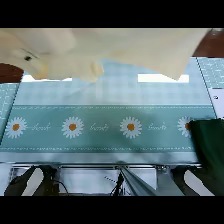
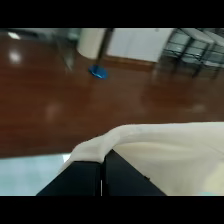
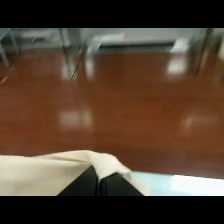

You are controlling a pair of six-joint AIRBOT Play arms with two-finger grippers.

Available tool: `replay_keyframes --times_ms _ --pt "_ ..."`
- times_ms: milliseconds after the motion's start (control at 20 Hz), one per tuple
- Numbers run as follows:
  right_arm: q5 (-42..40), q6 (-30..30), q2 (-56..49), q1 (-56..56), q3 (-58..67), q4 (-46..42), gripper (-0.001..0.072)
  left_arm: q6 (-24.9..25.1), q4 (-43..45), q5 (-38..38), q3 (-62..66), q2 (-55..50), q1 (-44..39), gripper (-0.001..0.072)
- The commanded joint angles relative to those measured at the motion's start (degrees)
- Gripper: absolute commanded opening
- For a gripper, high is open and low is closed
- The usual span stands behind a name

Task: Fold the shirts.

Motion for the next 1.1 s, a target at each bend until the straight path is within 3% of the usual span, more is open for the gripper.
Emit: replay_keyframes --times_ms 0,250,450,550,650,800,1050 --pt "2.97 1.4 10.38 0.02 2.14 -5.97 0.0021 -4.61 17.97 1.6 10.69 8.48 -0.02 0.0015" --pt "7.32 3.56 19.85 0.04 -3.1 -11.02 0.0021 -5.66 30.4 -0.87 10.62 19.17 -1.36 0.0016" --pt "8.09 4.61 24.09 0.09 -11.43 -15.58 0.0022 -7.96 33.07 -0.92 8.02 20.41 -12.55 0.0015" --pt "8.11 4.57 24.04 0.09 -16.5 -13.84 0.0022 -10.64 34.71 -3.5 2.49 20.13 -15.8 0.0016" --pt "7.63 4.09 23.41 0.07 -23.21 -10.64 0.0021 -10.64 34.36 -6.27 -5.75 19.08 -15.72 0.0016" --pt "8.55 0.44 19.39 0.09 -33.05 -1.9 0.0021 -10.84 30.51 -4.59 -18.84 14.91 -15.74 0.0016" --pt "-2.03 -5.2 3.1 0.09 -40.57 3.04 0.0022 -10.36 21.64 8.35 -28.89 -2.78 -16.24 0.0017"
